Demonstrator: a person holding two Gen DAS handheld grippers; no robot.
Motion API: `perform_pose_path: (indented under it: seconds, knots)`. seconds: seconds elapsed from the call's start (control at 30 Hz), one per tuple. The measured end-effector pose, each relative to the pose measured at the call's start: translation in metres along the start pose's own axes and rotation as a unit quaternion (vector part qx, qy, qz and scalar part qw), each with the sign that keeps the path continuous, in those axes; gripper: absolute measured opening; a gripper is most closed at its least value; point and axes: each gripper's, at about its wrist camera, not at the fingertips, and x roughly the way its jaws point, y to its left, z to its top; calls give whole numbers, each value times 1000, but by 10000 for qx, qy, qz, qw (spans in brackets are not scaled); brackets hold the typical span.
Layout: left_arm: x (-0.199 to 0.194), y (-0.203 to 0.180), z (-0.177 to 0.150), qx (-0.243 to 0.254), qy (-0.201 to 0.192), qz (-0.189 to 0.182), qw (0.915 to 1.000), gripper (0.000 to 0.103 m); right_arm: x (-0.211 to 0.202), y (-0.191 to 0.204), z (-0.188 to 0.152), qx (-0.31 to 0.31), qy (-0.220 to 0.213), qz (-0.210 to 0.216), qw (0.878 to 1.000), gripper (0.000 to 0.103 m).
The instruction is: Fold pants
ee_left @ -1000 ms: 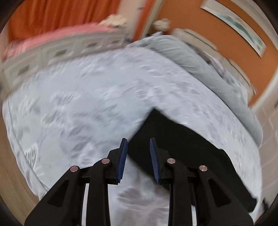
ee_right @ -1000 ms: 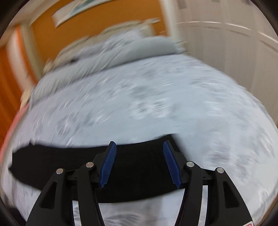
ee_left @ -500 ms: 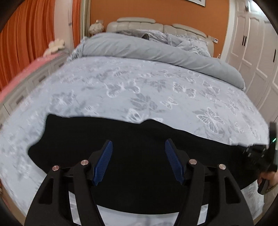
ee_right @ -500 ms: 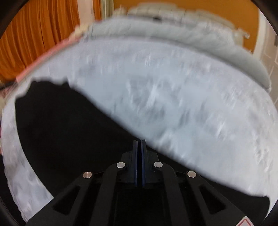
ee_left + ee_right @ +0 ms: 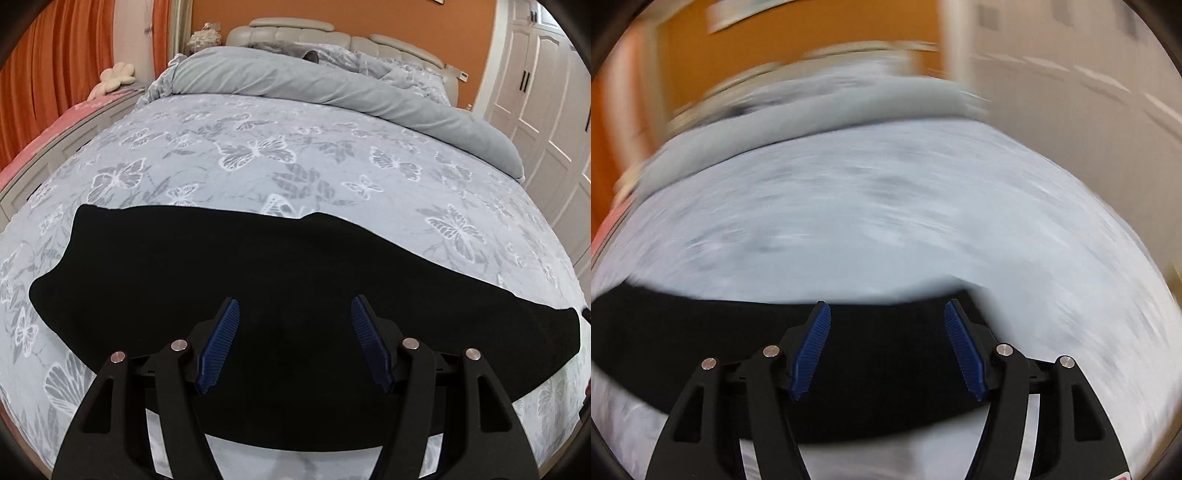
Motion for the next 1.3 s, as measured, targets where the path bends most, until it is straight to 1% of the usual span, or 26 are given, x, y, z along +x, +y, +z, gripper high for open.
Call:
perform_pose_path:
  seconds: [0.07, 0.1, 0.13, 0.17, 0.2, 0.27, 0.3, 0.33, 0.37, 0.4, 0.43, 0.47, 0.53, 0.57, 0.6, 0.63, 0.67, 0.8, 0.87, 0.93, 0.97, 1.03, 1.13, 1.2, 1.27, 1.3]
  knots:
    - [-2, -10, -3, 67, -47, -15, 10000, 64, 14, -31, -14, 197, 340, -20, 9992, 62]
    - [-2, -16, -4, 107, -43, -54, 9999, 66, 20, -36, -17, 225, 458, 84, 9987, 53]
    - [-1, -22, -6, 133, -30, -103, 9999, 68, 29, -36, -19, 255, 606, 291, 9974, 20]
    - [-1, -28, -8, 159, -20, -150, 9998, 68, 38, -34, -20, 251, 777, 425, 9958, 7]
    - [-1, -34, -9, 204, -27, -180, 9996, 68, 37, -33, -19, 223, 749, 374, 9962, 7]
    - [0, -47, -10, 365, -83, -142, 9992, 68, 20, -31, -6, 97, 333, 265, 9990, 6]
    - [0, -53, -11, 477, -147, -79, 9987, 68, 14, -37, -5, 169, 237, 283, 9992, 6]
    - [0, -57, -12, 566, -192, -47, 9982, 69, 17, -50, -3, 252, 280, 208, 9991, 6]
    - [1, -61, -14, 664, -215, -28, 9976, 69, 29, -60, -5, 252, 432, 122, 9987, 7]
    - [4, -65, -16, 780, -191, -16, 9968, 69, 51, -67, -12, 272, 926, 155, 9952, 10]
    - [6, -67, -17, 832, -152, -40, 9964, 69, 58, -67, -15, 233, 1053, 160, 9940, 11]
    - [9, -69, -18, 886, -103, -67, 9960, 69, 47, -65, -16, 171, 799, 123, 9966, 16]
    - [12, -70, -21, 916, -27, -43, 9958, 69, 22, -63, -15, 355, 431, -25, 9984, 43]
    - [12, -70, -22, 917, -3, -61, 9958, 69, 9, -62, -17, 476, 237, 13, 9986, 50]
    - [12, -69, -23, 912, 12, -62, 9958, 69, -8, -61, -22, 603, 10, 99, 9981, 53]
    - [10, -69, -24, 905, 20, -89, 9959, 69, -17, -59, -27, 641, -34, 58, 9979, 53]
    - [9, -68, -24, 909, 9, -115, 9958, 69, -24, -55, -33, 656, 41, -4, 9978, 53]
    - [-4, -61, -26, 847, -85, -157, 9962, 76, -26, -49, -56, 860, 400, 172, 9953, 53]
    - [-11, -55, -26, 786, -128, -214, 9966, 78, -24, -61, -67, 1308, 473, 181, 9901, 53]
    - [-16, -44, -26, 669, -137, -247, 9974, 83, -25, -75, -74, 1827, 473, 449, 9810, 61]
    - [-18, -36, -27, 584, -120, -264, 9979, 83, -23, -83, -76, 2146, 471, 567, 9739, 63]
    - [-20, -21, -28, 443, -77, -234, 9987, 83, -15, -86, -76, 2371, 537, 670, 9677, 63]
    - [-22, 2, -29, 308, -74, -18, 9995, 83, 0, -82, -74, 2467, 644, 733, 9642, 63]
    - [-24, 12, -31, 238, -74, 37, 9997, 83, 12, -80, -73, 2663, 668, 770, 9585, 64]
    - [-26, 22, -31, 160, -79, 72, 9998, 83, 21, -80, -73, 2860, 627, 792, 9529, 70]
    - [-26, 26, -31, 136, -77, 86, 9998, 83, 22, -78, -71, 2883, 529, 758, 9531, 70]
